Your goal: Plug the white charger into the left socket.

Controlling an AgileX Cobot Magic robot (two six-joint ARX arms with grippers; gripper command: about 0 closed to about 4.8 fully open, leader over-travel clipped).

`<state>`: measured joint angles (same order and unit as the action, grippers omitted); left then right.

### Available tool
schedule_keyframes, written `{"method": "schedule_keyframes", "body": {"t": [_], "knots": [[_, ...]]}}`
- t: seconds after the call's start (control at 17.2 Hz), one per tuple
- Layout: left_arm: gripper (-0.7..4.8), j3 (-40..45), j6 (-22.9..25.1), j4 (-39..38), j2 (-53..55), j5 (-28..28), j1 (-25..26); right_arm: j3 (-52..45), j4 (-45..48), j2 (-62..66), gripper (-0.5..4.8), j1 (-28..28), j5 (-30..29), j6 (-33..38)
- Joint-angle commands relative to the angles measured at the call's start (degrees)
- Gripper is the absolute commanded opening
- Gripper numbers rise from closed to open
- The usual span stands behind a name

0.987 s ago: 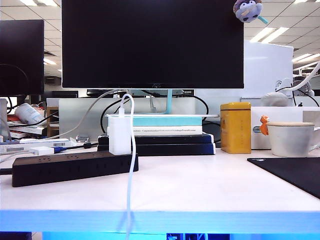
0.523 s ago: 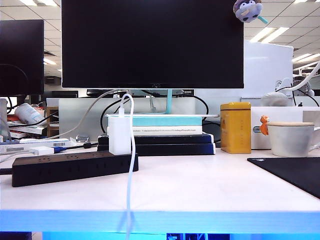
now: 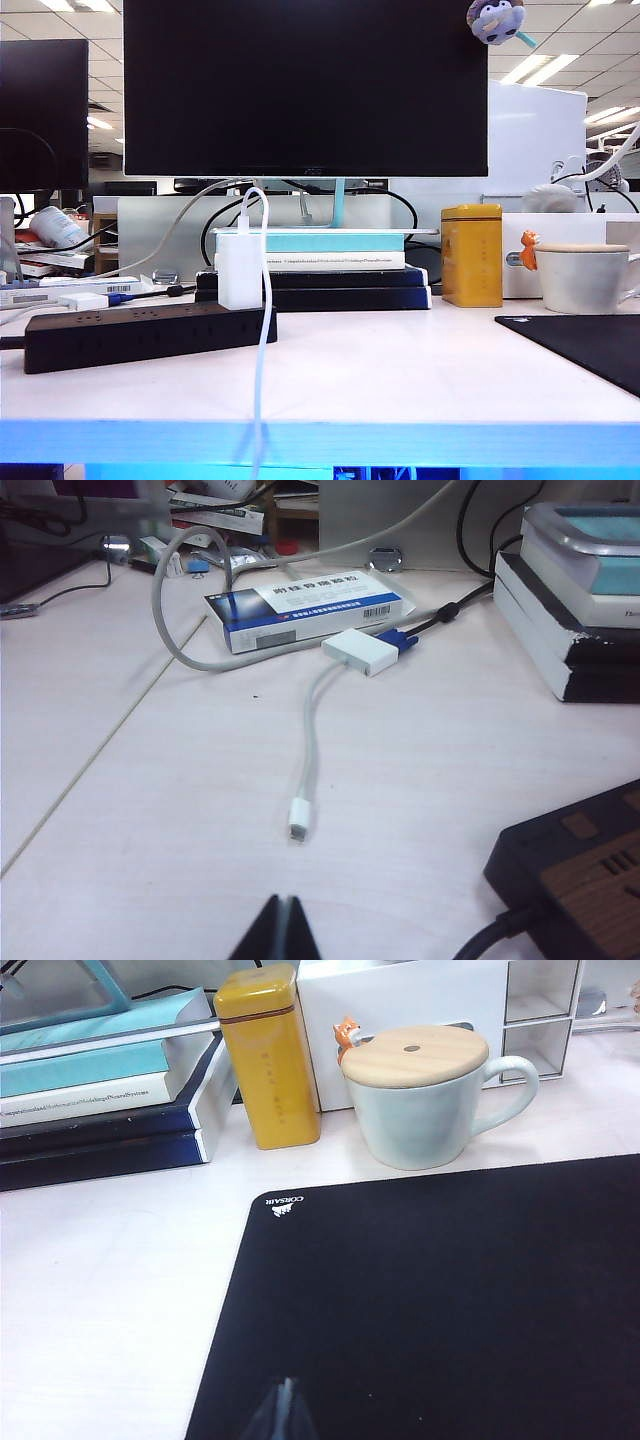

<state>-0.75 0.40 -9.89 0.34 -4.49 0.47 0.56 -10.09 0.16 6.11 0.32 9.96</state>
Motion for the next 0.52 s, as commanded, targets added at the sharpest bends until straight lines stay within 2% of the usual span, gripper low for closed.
{"method": "schedule_keyframes", "body": {"t": [0.06, 0.52], "knots": [[-0.02, 0.17, 0.04, -0.28, -0.13, 0.24, 0.04, -0.48, 0.48, 0.04, -0.01, 0.02, -0.07, 0.92], [-0.02, 0.17, 0.04, -0.28, -0.13, 0.24, 0.11, -0.48, 0.44, 0.04, -0.01, 0.0, -0.02, 0.48]]}}
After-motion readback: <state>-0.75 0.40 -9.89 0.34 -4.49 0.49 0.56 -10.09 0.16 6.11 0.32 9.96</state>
